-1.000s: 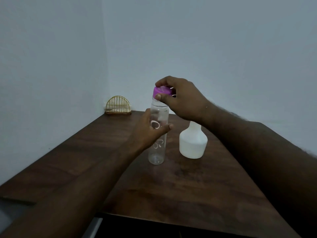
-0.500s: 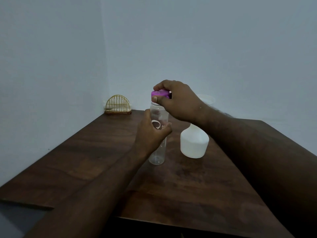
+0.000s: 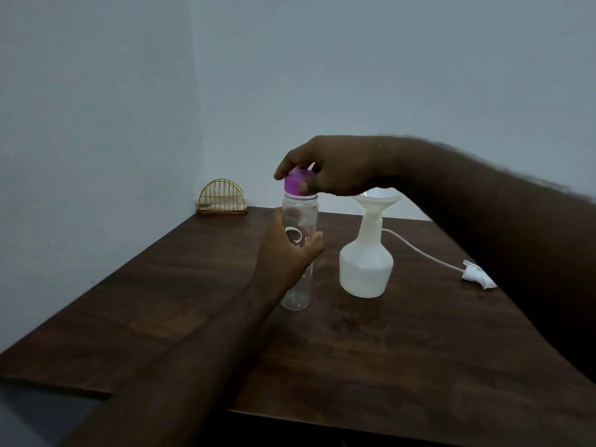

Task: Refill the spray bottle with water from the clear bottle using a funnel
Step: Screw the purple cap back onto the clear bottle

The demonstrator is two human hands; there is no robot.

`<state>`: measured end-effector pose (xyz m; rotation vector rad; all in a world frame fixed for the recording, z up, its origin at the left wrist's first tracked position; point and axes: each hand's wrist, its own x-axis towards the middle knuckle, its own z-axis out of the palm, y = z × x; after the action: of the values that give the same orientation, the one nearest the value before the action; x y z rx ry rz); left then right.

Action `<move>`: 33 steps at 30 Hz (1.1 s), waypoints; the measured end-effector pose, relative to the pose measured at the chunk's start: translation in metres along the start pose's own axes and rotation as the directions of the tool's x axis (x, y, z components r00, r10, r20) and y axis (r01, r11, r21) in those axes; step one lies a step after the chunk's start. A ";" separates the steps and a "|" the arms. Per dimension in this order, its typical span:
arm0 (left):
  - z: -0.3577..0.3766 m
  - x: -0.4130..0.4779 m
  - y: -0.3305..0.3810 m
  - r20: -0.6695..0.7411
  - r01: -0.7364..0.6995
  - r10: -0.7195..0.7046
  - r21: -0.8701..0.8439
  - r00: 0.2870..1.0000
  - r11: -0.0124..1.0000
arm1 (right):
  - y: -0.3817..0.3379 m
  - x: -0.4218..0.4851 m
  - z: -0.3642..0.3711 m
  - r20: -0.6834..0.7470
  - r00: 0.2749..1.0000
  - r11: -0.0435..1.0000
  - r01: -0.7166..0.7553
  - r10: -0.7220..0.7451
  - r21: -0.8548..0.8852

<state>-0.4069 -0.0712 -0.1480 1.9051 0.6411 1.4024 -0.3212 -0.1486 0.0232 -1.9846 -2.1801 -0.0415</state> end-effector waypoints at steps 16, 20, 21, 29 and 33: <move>-0.001 -0.001 0.001 0.010 -0.011 0.011 -0.037 1.000 0.999 | 0.003 0.004 0.005 -0.399 0.909 0.984 -0.166 0.124 -0.072; 0.000 -0.001 0.000 0.012 -0.013 0.013 -0.038 1.000 0.999 | 0.003 0.003 0.005 -0.389 0.914 0.991 -0.132 0.116 -0.014; 0.000 -0.001 0.000 0.014 -0.010 0.011 -0.041 1.000 0.999 | 0.000 0.001 0.006 -0.304 0.947 0.994 -0.111 0.103 -0.009; 0.000 -0.001 0.000 0.007 -0.010 0.011 -0.026 1.000 1.000 | -0.008 0.000 0.006 -0.036 0.999 0.999 -0.037 0.038 0.023; 0.001 0.001 -0.001 0.001 0.003 -0.003 -0.011 1.000 1.000 | -0.004 0.001 0.003 -0.049 0.998 0.991 -0.020 0.026 0.132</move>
<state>-0.4059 -0.0705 -0.1483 1.8953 0.6338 1.3999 -0.3260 -0.1479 0.0208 -1.9154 -2.0721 0.0531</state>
